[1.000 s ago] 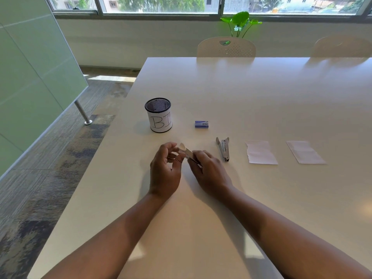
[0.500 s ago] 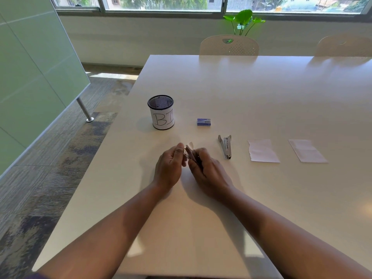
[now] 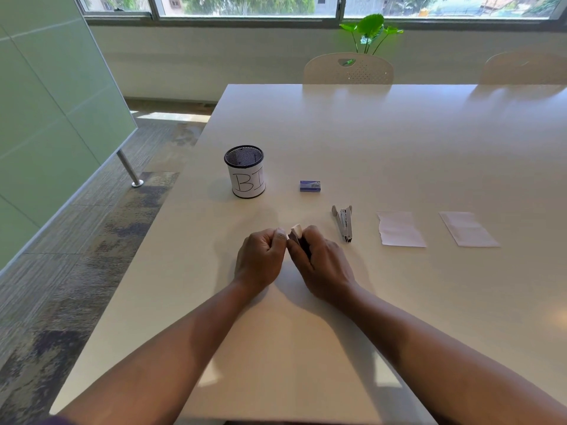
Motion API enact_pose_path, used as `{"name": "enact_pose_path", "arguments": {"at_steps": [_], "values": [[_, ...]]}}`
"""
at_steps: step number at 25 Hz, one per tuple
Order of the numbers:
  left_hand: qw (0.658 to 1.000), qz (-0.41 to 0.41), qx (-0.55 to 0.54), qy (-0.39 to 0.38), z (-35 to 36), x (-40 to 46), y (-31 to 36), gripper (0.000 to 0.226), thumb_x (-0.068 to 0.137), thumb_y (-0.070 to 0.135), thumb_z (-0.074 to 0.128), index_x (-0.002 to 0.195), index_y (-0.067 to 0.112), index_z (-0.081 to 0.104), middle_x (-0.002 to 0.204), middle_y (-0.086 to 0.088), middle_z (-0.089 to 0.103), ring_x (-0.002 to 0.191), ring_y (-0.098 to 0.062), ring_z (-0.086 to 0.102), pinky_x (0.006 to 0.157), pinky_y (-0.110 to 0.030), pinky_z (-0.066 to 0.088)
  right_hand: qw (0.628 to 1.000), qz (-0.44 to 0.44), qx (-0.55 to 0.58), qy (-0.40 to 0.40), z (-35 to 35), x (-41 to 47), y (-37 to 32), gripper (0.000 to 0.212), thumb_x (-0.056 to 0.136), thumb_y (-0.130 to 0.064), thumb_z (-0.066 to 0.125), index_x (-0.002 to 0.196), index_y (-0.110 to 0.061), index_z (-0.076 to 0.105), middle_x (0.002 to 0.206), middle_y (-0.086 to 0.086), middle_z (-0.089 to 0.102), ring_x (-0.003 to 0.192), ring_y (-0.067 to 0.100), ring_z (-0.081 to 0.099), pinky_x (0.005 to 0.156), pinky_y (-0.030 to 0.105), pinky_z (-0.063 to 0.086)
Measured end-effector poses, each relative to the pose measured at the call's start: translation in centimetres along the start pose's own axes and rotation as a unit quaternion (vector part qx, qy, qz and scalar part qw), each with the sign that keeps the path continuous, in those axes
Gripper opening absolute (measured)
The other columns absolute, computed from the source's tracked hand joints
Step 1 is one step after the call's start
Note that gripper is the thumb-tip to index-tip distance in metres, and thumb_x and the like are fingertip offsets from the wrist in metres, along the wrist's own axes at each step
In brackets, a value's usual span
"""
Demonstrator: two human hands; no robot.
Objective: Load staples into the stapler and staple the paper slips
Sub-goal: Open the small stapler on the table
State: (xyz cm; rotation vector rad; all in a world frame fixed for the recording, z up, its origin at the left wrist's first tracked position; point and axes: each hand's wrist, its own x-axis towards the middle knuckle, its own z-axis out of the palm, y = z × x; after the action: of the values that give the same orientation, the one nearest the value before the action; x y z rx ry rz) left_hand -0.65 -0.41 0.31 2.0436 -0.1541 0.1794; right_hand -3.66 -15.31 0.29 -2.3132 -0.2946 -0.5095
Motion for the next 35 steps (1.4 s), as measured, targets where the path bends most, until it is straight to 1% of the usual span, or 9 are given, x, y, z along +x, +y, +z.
{"name": "enact_pose_path", "arguments": {"at_steps": [6, 10, 14, 17, 22, 27, 31, 33, 35], "values": [[0.999, -0.029, -0.002, 0.036, 0.3, 0.4, 0.0, 0.051, 0.093, 0.047, 0.040, 0.057, 0.011, 0.044, 0.047, 0.006, 0.040, 0.051, -0.017, 0.037, 0.054, -0.037, 0.040, 0.992, 0.019, 0.082, 0.091, -0.1, 0.2, 0.1, 0.028, 0.100, -0.039, 0.044, 0.083, -0.023, 0.028, 0.060, -0.012, 0.036, 0.057, 0.019, 0.032, 0.051, 0.040, 0.033], [0.996, -0.050, -0.057, 0.045, 0.3, 0.6, -0.1, 0.055, 0.097, 0.050, 0.041, 0.062, 0.011, 0.060, 0.055, 0.000, 0.061, 0.056, -0.019, 0.055, 0.063, -0.038, 0.049, 0.992, 0.038, 0.077, 0.096, 0.0, 0.3, 0.2, 0.027, 0.094, -0.039, 0.053, 0.082, -0.032, 0.031, 0.059, -0.014, 0.043, 0.055, 0.015, 0.040, 0.050, 0.031, 0.032], [0.985, -0.085, -0.085, 0.121, 0.1, 1.6, -0.1, 0.048, 0.104, 0.037, 0.048, 0.065, 0.014, 0.063, 0.056, 0.001, 0.064, 0.053, -0.011, 0.058, 0.058, -0.030, 0.046, 0.990, 0.033, 0.113, 0.079, 0.2, 0.1, 0.9, 0.019, 0.086, -0.041, 0.071, 0.086, -0.034, 0.053, 0.070, -0.017, 0.063, 0.065, -0.006, 0.063, 0.054, 0.011, 0.044], [0.967, -0.138, -0.133, 0.169, 0.0, 2.6, -0.1, 0.044, 0.105, 0.035, 0.050, 0.074, 0.010, 0.069, 0.064, -0.002, 0.071, 0.059, -0.014, 0.071, 0.056, -0.031, 0.055, 0.988, 0.049, 0.122, 0.084, 0.0, 0.1, 1.3, 0.018, 0.080, -0.033, 0.081, 0.086, -0.024, 0.067, 0.074, -0.008, 0.070, 0.066, 0.000, 0.065, 0.057, 0.010, 0.045], [0.951, -0.201, -0.158, 0.177, -0.2, 4.0, -0.3, 0.033, 0.101, 0.032, 0.059, 0.072, 0.017, 0.067, 0.074, -0.003, 0.074, 0.070, -0.022, 0.075, 0.054, -0.026, 0.058, 0.994, 0.093, 0.039, 0.038, -0.1, -0.3, 1.0, 0.013, 0.079, -0.037, 0.073, 0.080, -0.027, 0.065, 0.071, -0.013, 0.067, 0.067, 0.003, 0.061, 0.059, 0.018, 0.045], [0.967, -0.169, -0.123, 0.146, -0.1, 4.2, -0.6, 0.026, 0.100, 0.025, 0.061, 0.075, 0.021, 0.067, 0.071, -0.004, 0.072, 0.066, -0.023, 0.074, 0.072, -0.046, 0.064, 0.996, 0.065, -0.058, -0.005, 0.2, -1.1, 0.8, 0.008, 0.082, -0.029, 0.066, 0.077, -0.023, 0.066, 0.079, -0.008, 0.064, 0.083, 0.017, 0.055, 0.068, 0.027, 0.037], [0.992, -0.092, -0.014, 0.090, -0.3, 4.5, -0.8, 0.026, 0.101, 0.022, 0.058, 0.079, 0.016, 0.071, 0.070, -0.006, 0.072, 0.067, -0.025, 0.069, 0.070, -0.040, 0.060, 0.995, 0.078, -0.068, -0.014, 0.1, -1.1, 0.7, 0.011, 0.081, -0.029, 0.064, 0.074, -0.022, 0.061, 0.079, -0.007, 0.058, 0.082, 0.021, 0.056, 0.067, 0.028, 0.036], [0.995, -0.024, 0.083, 0.058, -0.4, 4.7, -1.1, 0.023, 0.101, 0.020, 0.056, 0.095, 0.011, 0.076, 0.091, -0.011, 0.073, 0.087, -0.029, 0.068, 0.073, -0.028, 0.049, 0.994, 0.082, -0.074, -0.026, 0.0, -0.9, 0.5, 0.010, 0.082, -0.034, 0.060, 0.086, -0.026, 0.061, 0.085, -0.006, 0.061, 0.081, 0.023, 0.059, 0.066, 0.028, 0.035], [0.984, 0.011, 0.177, -0.003, -0.3, 4.9, -1.1, 0.027, 0.103, 0.023, 0.051, 0.114, 0.014, 0.074, 0.113, -0.012, 0.067, 0.102, -0.029, 0.065, 0.079, -0.026, 0.041, 0.989, 0.084, -0.105, -0.064, -0.2, -0.7, 0.3, 0.034, 0.083, -0.038, 0.053, 0.116, -0.032, 0.056, 0.094, 0.000, 0.067, 0.086, 0.028, 0.062, 0.067, 0.031, 0.036]]}}
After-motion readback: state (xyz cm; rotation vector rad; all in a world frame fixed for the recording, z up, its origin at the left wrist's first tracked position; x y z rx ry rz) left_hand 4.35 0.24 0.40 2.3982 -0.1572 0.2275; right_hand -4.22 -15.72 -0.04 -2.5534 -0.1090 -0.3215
